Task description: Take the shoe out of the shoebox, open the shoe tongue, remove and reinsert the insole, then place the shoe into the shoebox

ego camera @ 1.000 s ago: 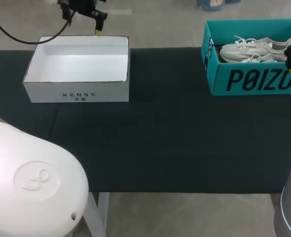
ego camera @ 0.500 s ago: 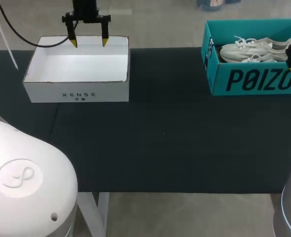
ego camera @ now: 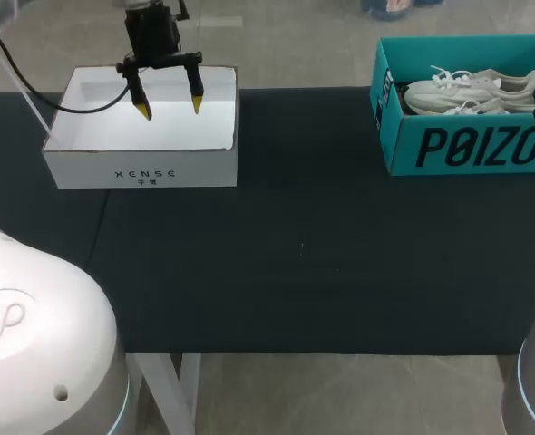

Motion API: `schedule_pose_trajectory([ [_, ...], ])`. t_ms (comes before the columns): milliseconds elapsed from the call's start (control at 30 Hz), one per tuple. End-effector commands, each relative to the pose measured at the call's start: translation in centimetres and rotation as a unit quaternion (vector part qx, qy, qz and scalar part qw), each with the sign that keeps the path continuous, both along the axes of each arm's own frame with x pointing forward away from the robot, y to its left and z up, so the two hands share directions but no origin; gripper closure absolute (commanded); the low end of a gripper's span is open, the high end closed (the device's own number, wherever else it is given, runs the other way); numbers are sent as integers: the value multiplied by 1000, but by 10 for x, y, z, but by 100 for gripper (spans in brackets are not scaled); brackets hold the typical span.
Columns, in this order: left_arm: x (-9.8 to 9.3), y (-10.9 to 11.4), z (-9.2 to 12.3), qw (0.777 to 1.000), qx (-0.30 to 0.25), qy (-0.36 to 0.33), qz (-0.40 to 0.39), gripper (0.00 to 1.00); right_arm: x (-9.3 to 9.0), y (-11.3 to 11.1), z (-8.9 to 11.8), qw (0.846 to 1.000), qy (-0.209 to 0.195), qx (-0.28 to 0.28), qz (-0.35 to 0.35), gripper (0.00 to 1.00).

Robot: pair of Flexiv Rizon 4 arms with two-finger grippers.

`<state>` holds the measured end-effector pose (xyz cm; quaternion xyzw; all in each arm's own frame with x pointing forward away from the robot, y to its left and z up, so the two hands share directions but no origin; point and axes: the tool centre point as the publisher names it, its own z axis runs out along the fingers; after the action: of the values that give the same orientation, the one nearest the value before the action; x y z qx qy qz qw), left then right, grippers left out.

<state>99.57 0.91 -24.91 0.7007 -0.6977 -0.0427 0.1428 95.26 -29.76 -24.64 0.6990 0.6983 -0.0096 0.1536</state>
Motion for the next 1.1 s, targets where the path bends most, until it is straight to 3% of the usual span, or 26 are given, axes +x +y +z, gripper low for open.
schedule_pose_trajectory([
  [33, -23, -8, 2, 994, 35, -103, -7, 0, 2, 1, 0, 1000, 5, -5, -6, 0],
  [200, -35, -22, -5, 976, 101, -193, 10, 0, 6, -1, -2, 1000, 10, -1, -28, 0],
  [267, -37, -27, -10, 974, 104, -201, 15, 0, 7, -2, -3, 999, 11, -1, -32, 0],
  [433, -35, -36, -18, 977, 96, -188, 24, 0, 10, -6, -7, 999, 22, 5, -48, 0],
  [633, -24, -40, -25, 983, 79, -157, 57, 0, 11, -11, -3, 992, 67, 75, -69, 0],
  [833, -21, -43, -29, 988, 52, -132, 59, 0, 11, -12, 1, 992, 56, 71, -84, 0],
  [1100, -19, -39, -22, 989, 39, -135, 38, 0, 12, -13, 2, 988, 40, 106, -105, 0],
])
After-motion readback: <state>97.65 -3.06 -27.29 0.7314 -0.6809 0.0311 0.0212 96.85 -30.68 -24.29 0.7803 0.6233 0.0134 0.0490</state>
